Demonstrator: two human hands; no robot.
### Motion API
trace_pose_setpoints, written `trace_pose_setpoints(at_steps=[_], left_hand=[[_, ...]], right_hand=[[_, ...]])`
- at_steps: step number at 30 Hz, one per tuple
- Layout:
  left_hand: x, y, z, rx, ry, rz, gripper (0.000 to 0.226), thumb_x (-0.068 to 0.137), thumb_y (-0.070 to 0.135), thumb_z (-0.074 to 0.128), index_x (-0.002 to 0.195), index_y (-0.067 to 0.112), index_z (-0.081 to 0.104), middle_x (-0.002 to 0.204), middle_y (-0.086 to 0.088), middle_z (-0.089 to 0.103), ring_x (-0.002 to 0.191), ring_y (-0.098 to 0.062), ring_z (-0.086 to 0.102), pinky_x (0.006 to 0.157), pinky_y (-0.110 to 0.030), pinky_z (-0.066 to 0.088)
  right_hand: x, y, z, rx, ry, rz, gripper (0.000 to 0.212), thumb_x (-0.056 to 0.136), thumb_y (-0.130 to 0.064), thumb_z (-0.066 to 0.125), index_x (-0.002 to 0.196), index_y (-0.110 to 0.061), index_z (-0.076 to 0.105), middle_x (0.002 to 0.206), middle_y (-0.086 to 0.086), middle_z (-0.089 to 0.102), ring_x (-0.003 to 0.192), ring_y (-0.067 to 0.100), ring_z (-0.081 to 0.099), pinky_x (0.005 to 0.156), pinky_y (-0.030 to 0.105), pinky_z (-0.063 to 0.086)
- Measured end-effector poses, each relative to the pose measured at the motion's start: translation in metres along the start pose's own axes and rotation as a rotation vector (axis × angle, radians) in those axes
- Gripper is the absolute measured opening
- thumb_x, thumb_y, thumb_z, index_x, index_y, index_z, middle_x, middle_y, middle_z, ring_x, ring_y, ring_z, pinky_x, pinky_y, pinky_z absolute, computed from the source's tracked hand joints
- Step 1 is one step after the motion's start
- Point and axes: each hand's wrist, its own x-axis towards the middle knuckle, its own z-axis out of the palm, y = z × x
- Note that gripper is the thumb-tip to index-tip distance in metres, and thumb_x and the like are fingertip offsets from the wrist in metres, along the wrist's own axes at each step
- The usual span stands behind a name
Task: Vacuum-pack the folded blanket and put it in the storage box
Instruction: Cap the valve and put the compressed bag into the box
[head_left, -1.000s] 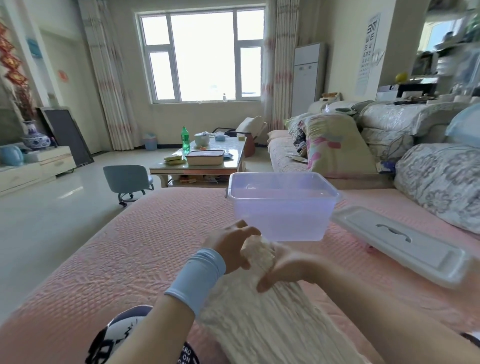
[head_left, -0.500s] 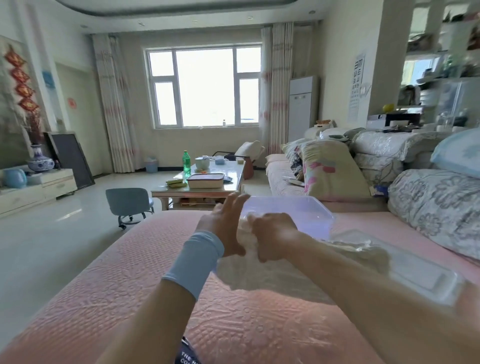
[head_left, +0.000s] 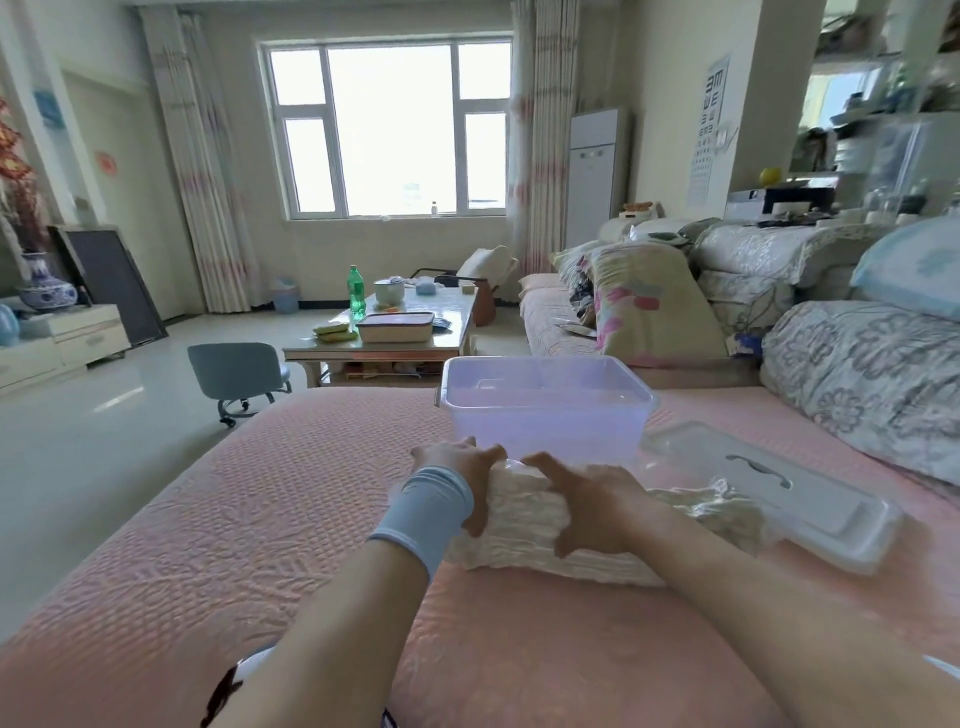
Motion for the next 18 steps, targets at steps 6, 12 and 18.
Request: trace_pose_setpoints(at_steps=[6,12,18], left_hand=[[-0.004,-0.011,-0.02,-0.06,0.189,0.046,0.086,0.061,0.06,0.078,0.134,0.049,0.033,0.128,0.008,0.048,0.117,-0.022,0.051,0.093,-0.038,0.047],[-0.003,-0.035,-0.133,0.004,0.501,0.043,0.082,0.056,0.065,0.074,0.127,0.054,0.035,0.13,0.015,0.052,0.115,-0.022,0.054,0.095,-0.044,0.045],[0.035,-0.049,-0.193,0.194,0.793,-0.038,0.079,0.064,0.066,0.066,0.134,0.048,0.034,0.141,0.008,0.044,0.135,-0.028,0.034,0.115,-0.062,0.001]], right_hand=[[0.0,-0.004,-0.04,-0.118,0.11,-0.036,0.082,0.069,-0.044,0.074,0.133,-0.047,0.023,0.116,0.001,0.068,0.101,0.028,0.065,0.074,0.033,0.042],[0.011,0.006,-0.152,-0.255,0.45,-0.112,0.076,0.062,-0.038,0.07,0.126,-0.044,0.029,0.09,-0.001,0.067,0.073,0.028,0.064,0.061,0.031,0.041],[0.059,0.026,-0.207,-0.301,0.651,-0.14,0.069,0.068,-0.033,0.069,0.127,-0.039,0.034,0.101,-0.01,0.064,0.073,0.025,0.065,0.057,0.029,0.041]])
